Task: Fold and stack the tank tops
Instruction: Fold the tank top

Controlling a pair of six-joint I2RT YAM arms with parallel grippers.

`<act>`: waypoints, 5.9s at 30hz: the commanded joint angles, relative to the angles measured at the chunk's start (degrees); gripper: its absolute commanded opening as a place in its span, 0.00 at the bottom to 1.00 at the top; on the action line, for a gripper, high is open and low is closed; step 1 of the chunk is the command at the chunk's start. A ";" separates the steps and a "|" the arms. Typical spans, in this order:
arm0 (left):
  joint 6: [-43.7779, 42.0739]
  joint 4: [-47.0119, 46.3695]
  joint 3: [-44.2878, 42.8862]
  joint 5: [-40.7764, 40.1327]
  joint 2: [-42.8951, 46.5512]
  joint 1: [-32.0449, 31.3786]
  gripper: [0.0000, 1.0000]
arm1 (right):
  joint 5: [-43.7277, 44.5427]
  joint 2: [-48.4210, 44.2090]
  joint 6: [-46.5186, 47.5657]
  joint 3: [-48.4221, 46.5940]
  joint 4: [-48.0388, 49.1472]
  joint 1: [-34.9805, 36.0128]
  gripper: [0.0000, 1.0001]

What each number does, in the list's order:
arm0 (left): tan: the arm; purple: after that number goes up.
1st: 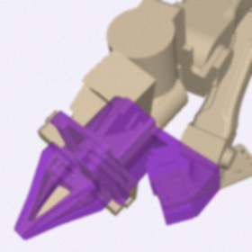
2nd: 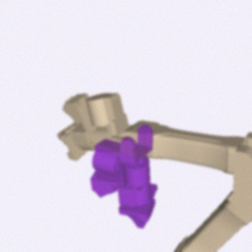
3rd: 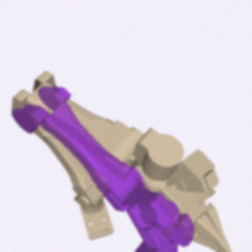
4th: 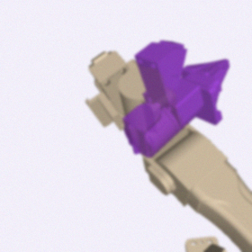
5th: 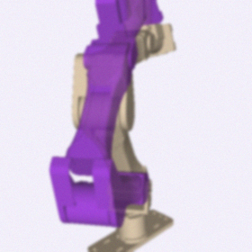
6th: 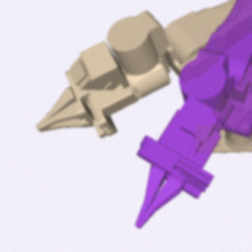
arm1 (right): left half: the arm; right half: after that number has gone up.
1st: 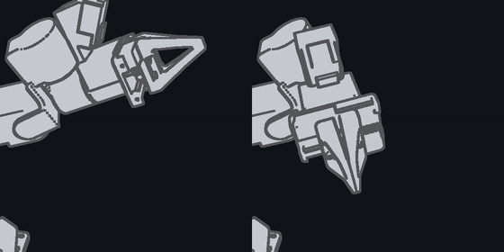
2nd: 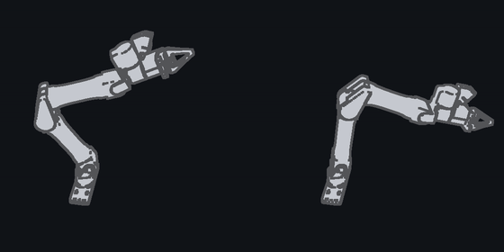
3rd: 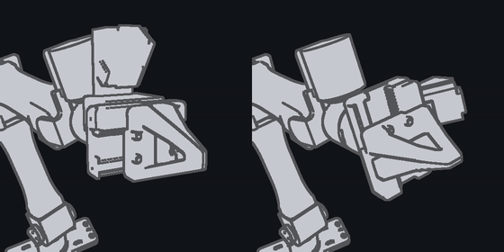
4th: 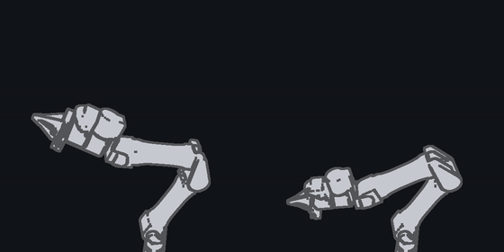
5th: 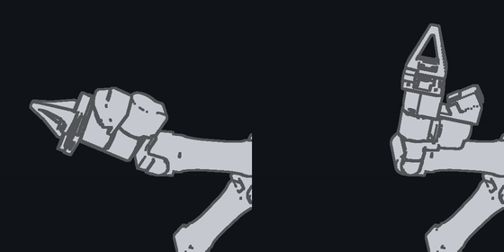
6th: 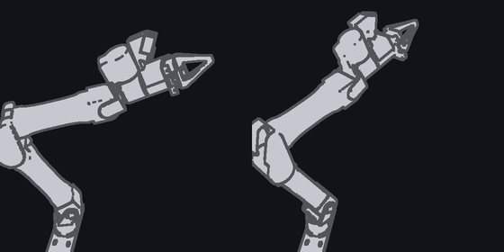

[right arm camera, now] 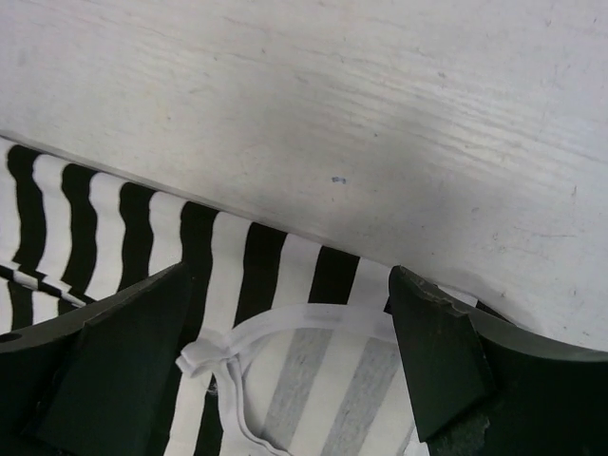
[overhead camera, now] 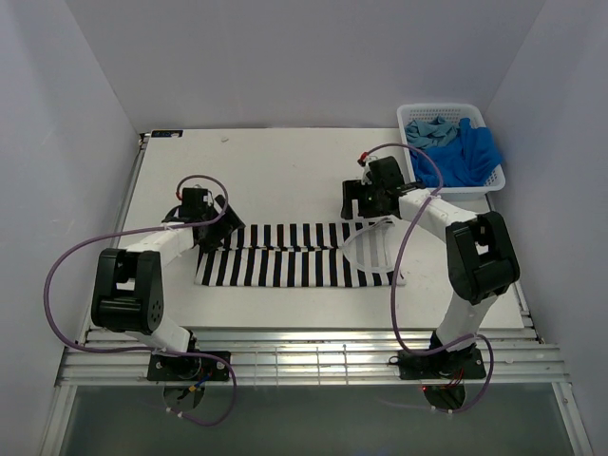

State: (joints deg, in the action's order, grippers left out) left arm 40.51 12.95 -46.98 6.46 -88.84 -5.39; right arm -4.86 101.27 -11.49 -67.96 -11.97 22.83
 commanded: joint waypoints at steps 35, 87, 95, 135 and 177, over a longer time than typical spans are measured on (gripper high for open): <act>24.68 26.95 8.39 -11.05 4.55 -0.06 0.98 | -8.32 19.03 1.64 -15.58 -1.30 -2.62 0.90; 29.90 47.61 -12.26 -37.22 19.32 -30.03 0.98 | 7.59 9.09 -12.42 -8.58 -12.20 19.80 0.90; 27.43 47.08 -11.29 -35.38 15.90 -28.72 0.98 | 1.09 15.96 -6.99 -11.83 -11.24 11.90 0.90; 7.21 7.71 7.69 1.36 8.60 -27.83 0.98 | -6.91 -22.25 -13.73 25.76 5.54 9.07 0.90; 8.18 9.27 11.12 3.91 6.99 -27.83 0.00 | -10.08 -21.01 -29.30 36.94 8.72 13.03 0.08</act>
State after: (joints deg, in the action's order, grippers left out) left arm 49.54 14.85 -37.41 12.86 -85.01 -33.10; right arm -15.59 82.46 -41.54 -30.76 2.46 35.40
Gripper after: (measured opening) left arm 0.026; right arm 0.088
